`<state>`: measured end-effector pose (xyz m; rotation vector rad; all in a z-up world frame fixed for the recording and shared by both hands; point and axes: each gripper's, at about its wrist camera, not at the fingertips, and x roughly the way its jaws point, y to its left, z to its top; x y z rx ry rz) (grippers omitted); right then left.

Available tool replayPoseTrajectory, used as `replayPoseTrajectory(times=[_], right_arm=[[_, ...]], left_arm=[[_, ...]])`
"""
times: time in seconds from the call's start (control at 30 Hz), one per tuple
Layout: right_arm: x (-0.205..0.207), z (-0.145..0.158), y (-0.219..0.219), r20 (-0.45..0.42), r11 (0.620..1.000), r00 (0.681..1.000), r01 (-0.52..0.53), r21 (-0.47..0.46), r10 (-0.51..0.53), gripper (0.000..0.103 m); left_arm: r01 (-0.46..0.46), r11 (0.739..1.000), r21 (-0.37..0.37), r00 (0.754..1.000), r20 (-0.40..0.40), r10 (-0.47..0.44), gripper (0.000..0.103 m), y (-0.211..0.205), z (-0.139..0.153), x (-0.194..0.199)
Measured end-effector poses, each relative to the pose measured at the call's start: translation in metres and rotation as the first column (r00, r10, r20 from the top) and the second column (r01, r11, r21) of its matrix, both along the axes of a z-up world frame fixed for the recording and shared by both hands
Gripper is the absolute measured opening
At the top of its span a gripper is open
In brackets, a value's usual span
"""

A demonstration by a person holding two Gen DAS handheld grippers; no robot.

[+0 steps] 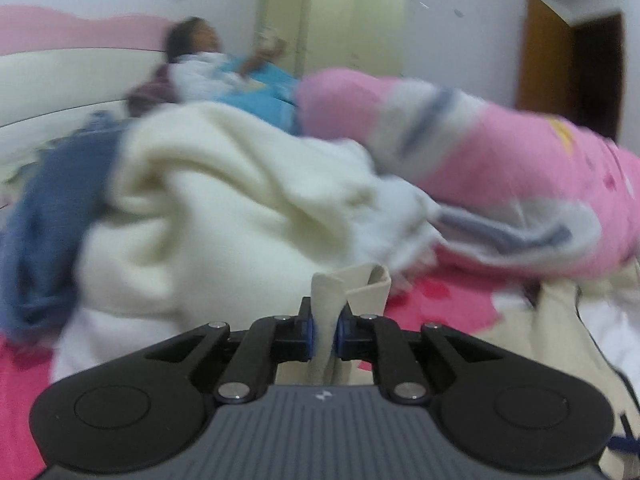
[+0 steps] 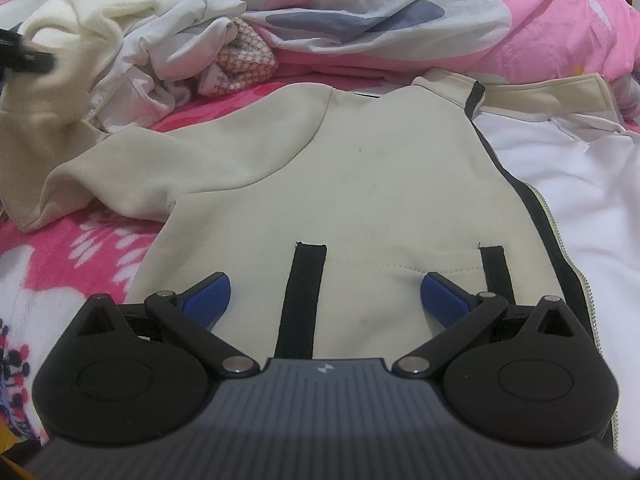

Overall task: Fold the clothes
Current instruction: 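Grasp the beige sleeve with the left tool and lift it up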

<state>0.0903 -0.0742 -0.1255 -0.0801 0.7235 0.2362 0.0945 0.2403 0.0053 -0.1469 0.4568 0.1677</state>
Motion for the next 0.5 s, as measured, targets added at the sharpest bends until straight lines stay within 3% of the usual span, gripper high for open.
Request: replayPoseTrajectory(times=[0.17, 0.33, 0.5], right_arm=[[0.0, 0.0, 0.001, 0.0, 1.0, 1.0, 0.002, -0.007, -0.002, 0.102], [0.0, 0.0, 0.002, 0.0, 1.0, 1.0, 0.003, -0.012, -0.003, 0.102], [0.0, 0.0, 0.003, 0.0, 1.0, 1.0, 0.004, -0.02, -0.004, 0.102]], left_arm=[[-0.139, 0.989, -0.051, 0.99, 0.015, 0.14, 0.011, 0.049, -0.002, -0.027], [-0.221, 0.963, -0.154, 0.974, 0.005, 0.225, 0.01, 0.086, -0.015, -0.053], [-0.214, 0.946, -0.241, 0.968, 0.079, 0.239, 0.01, 0.1, -0.014, -0.071]])
